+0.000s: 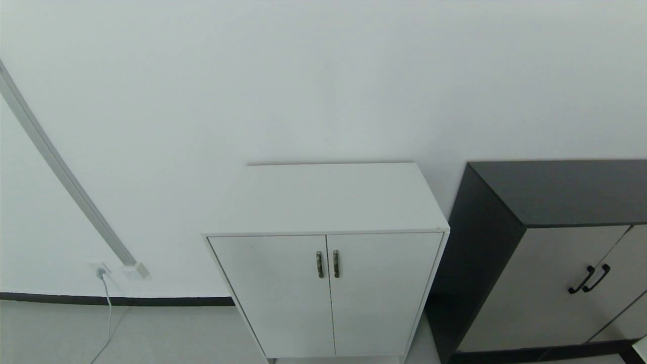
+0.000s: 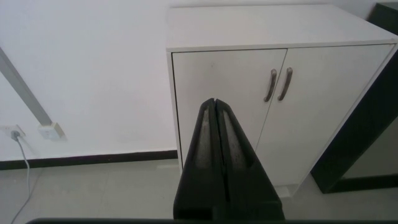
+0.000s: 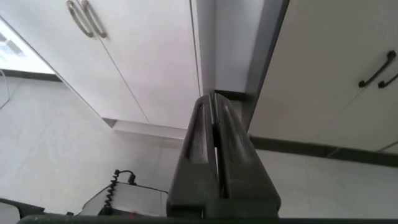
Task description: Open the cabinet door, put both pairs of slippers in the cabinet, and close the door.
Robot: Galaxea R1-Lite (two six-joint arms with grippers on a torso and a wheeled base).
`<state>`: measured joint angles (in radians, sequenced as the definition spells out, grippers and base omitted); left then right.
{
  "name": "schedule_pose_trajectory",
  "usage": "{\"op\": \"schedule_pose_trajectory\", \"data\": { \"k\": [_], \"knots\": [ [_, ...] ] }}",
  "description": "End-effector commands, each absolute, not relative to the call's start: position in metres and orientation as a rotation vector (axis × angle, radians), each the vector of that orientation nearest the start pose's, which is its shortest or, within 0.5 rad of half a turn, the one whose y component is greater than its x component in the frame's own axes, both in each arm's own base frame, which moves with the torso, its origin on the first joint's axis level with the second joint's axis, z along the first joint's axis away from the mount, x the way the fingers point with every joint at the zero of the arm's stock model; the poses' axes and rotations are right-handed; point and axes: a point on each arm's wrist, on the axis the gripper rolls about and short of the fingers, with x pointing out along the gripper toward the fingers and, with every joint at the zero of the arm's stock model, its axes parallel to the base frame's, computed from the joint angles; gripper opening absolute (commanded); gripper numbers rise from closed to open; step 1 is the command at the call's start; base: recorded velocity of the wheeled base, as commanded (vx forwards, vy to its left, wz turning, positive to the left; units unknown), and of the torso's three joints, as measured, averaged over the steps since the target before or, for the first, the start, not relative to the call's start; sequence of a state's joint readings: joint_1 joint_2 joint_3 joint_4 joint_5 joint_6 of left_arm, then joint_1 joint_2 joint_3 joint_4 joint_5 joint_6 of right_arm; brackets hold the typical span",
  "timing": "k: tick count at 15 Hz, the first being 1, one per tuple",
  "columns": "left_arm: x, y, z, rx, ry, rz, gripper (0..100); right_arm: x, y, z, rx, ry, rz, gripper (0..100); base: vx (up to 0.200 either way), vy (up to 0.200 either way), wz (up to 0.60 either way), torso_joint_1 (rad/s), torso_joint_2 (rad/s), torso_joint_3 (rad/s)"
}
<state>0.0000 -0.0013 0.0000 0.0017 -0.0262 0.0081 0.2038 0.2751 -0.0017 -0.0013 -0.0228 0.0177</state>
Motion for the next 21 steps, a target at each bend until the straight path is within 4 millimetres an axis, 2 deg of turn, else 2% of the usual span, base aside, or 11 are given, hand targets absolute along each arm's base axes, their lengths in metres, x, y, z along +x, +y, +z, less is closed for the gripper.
{"op": "schedule_pose_trajectory", "data": {
  "k": [1, 4, 9, 21],
  "knots": [
    [-0.023, -0.001, 0.075, 0.008, 0.001, -0.026, 0, -0.004, -0.001, 0.079, -0.003, 0.243, 0.109, 0, 0.000, 0.000, 0.00, 0.000, 0.00, 0.000],
    [-0.023, -0.001, 0.075, 0.008, 0.001, -0.026, 0, -0.013, -0.001, 0.078, 0.014, 0.126, -0.003, 0, 0.000, 0.000, 0.00, 0.000, 0.00, 0.000],
    [-0.023, -0.001, 0.075, 0.008, 0.001, -0.026, 0, -0.023, -0.001, 0.076, 0.020, 0.000, -0.021, 0, 0.000, 0.000, 0.00, 0.000, 0.00, 0.000],
    [-0.023, -0.001, 0.075, 0.009, 0.001, -0.026, 0, -0.023, 0.000, 0.076, 0.022, -0.003, -0.018, 0, 0.000, 0.000, 0.00, 0.000, 0.00, 0.000]
  ]
}}
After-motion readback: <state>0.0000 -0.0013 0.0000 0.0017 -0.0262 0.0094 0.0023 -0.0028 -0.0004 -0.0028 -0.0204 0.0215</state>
